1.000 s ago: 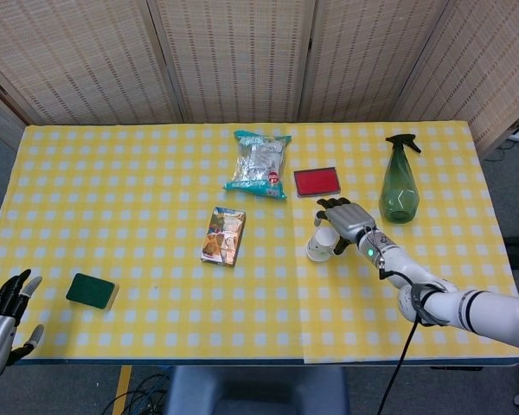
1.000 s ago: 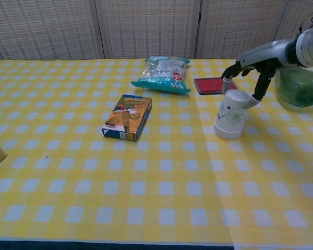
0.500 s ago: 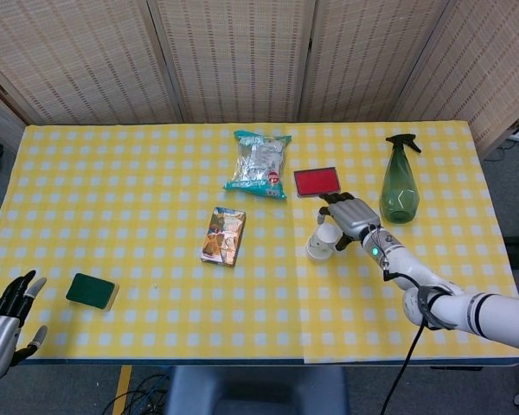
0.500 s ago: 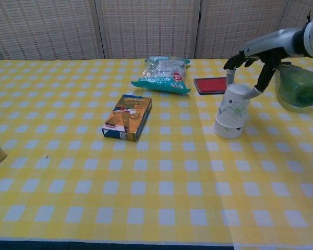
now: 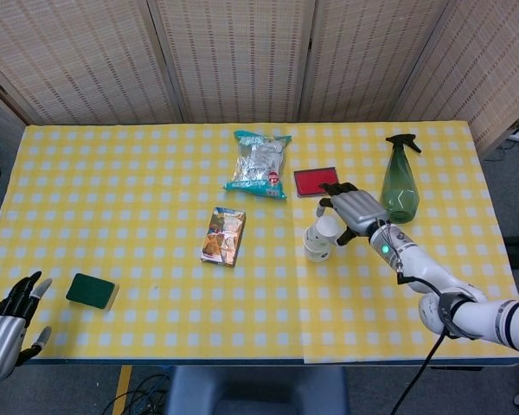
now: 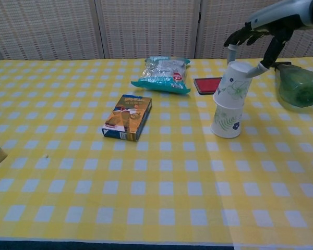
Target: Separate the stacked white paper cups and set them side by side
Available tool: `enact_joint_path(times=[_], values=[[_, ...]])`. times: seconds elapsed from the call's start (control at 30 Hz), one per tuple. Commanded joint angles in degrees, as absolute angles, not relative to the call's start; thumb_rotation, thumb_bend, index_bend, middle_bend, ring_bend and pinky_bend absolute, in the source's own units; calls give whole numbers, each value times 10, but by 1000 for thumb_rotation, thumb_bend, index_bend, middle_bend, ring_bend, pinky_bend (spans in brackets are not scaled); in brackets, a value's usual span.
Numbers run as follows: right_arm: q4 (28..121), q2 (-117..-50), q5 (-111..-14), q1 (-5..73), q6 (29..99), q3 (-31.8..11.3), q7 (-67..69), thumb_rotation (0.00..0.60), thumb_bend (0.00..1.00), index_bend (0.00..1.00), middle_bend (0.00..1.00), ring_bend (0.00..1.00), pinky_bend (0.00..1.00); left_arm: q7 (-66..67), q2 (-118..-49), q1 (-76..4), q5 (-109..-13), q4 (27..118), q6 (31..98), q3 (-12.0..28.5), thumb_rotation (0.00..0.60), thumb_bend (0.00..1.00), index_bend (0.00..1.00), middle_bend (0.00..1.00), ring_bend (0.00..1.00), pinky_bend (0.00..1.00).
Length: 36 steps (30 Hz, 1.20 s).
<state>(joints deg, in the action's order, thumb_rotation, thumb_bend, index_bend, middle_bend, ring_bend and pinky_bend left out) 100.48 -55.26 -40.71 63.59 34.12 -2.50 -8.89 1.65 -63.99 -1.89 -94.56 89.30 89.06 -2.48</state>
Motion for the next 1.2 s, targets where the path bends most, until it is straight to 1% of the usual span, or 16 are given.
enact_joint_path(times=[0.03,0.2,0.37,0.6,0.9,1.03,1.2], values=[[1039,-517,-411,640,347,-39,-92,600,295,360,0,0,0,24,-642,-19,-945,896,887,-26,600,381,0,0,45,291],[1074,-492,-398,650,359,-49,-103,600,296,360,0,0,0,27,-642,-18,-945,898,890,-25,600,381,0,0,44,291],[1081,-504,-386,661,360,-55,-111,600,295,360,0,0,0,19,-639,-17,-945,899,894,-25,600,382,0,0,44,291],[1055,-571,-354,686,366,-41,-141,600,292,360,0,0,0,5,-633,-17,-954,897,896,-30,600,382,0,0,44,291],[983,-676,-313,713,391,-19,-186,600,287,360,0,0,0,-16,-624,-10,-963,896,916,-32,600,381,0,0,45,291],[957,-703,-299,721,389,-14,-198,600,287,360,0,0,0,-23,-623,-10,-960,894,916,-30,600,381,0,0,44,291],[942,-718,-282,729,387,-10,-208,600,287,360,0,0,0,-28,-622,-13,-956,891,909,-29,600,382,0,0,44,291]])
